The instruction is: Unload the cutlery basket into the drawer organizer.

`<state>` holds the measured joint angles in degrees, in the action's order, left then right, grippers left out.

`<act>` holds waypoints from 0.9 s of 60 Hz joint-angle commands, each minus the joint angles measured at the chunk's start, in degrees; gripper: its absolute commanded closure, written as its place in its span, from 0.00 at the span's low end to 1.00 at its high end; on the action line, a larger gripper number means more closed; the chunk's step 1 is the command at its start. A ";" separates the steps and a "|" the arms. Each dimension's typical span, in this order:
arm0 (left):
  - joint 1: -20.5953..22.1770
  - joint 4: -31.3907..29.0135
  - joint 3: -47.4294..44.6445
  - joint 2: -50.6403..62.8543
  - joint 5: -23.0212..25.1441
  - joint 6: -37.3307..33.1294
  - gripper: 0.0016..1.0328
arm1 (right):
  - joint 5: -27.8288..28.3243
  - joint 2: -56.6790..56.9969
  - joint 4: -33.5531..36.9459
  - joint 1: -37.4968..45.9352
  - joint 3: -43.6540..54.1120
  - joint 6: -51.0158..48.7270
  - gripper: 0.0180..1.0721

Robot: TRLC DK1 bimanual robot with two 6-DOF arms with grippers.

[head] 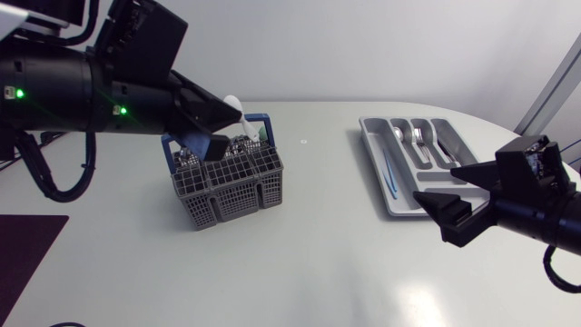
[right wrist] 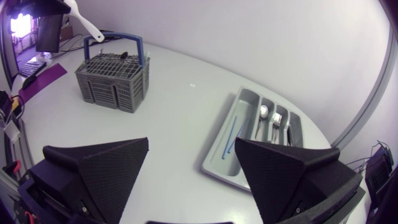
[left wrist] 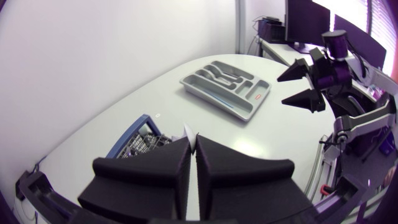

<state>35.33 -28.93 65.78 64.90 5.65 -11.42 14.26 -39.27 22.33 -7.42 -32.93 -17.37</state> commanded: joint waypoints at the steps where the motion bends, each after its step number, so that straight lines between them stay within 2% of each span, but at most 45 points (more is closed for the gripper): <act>1: 0.09 1.51 -3.38 -1.01 4.55 -7.21 0.97 | 2.70 -1.16 2.55 0.83 -3.20 -2.06 0.05; 3: 0.09 2.82 -4.43 -1.45 7.18 -9.23 0.97 | 3.40 -1.25 2.72 0.74 -3.55 -2.76 0.05; 8: 0.53 5.64 -6.80 -1.80 10.70 -15.03 0.97 | 9.12 -1.34 3.78 1.00 -3.90 -7.33 0.05; 14: 0.62 6.87 -8.12 -1.62 15.09 -20.22 0.97 | 13.34 -3.19 6.68 0.13 -5.39 -15.68 0.05; 21: 0.88 7.31 -9.18 -1.27 19.75 -25.58 0.97 | 17.12 -7.32 9.49 -1.10 -7.41 -18.49 0.05; 25: 1.58 7.13 -9.35 -0.48 22.39 -27.16 0.97 | 19.84 -9.86 11.60 -1.90 -8.64 -21.48 0.05; 30: 2.72 5.81 -9.70 1.19 25.11 -30.50 0.97 | 20.19 -11.89 13.09 -5.41 -9.88 -23.42 0.05; 38: 4.83 2.03 -9.79 3.04 27.05 -36.92 0.97 | 22.13 -13.56 16.26 -9.19 -12.60 -26.23 0.05; 43: 5.27 -1.92 -8.56 4.18 28.98 -41.31 0.97 | 23.53 -15.49 21.27 -9.63 -15.85 -31.77 0.05; 49: 6.33 -3.24 -7.86 4.97 29.68 -44.21 0.97 | 27.40 -19.36 26.72 -8.66 -20.33 -36.51 0.05; 54: 7.30 -3.68 -7.68 5.50 29.77 -46.41 0.97 | 31.62 -24.45 36.82 -8.49 -24.99 -44.16 0.05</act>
<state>41.58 -31.68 57.78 69.10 34.46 -53.36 43.22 -59.05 52.90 -16.34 -54.06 -53.25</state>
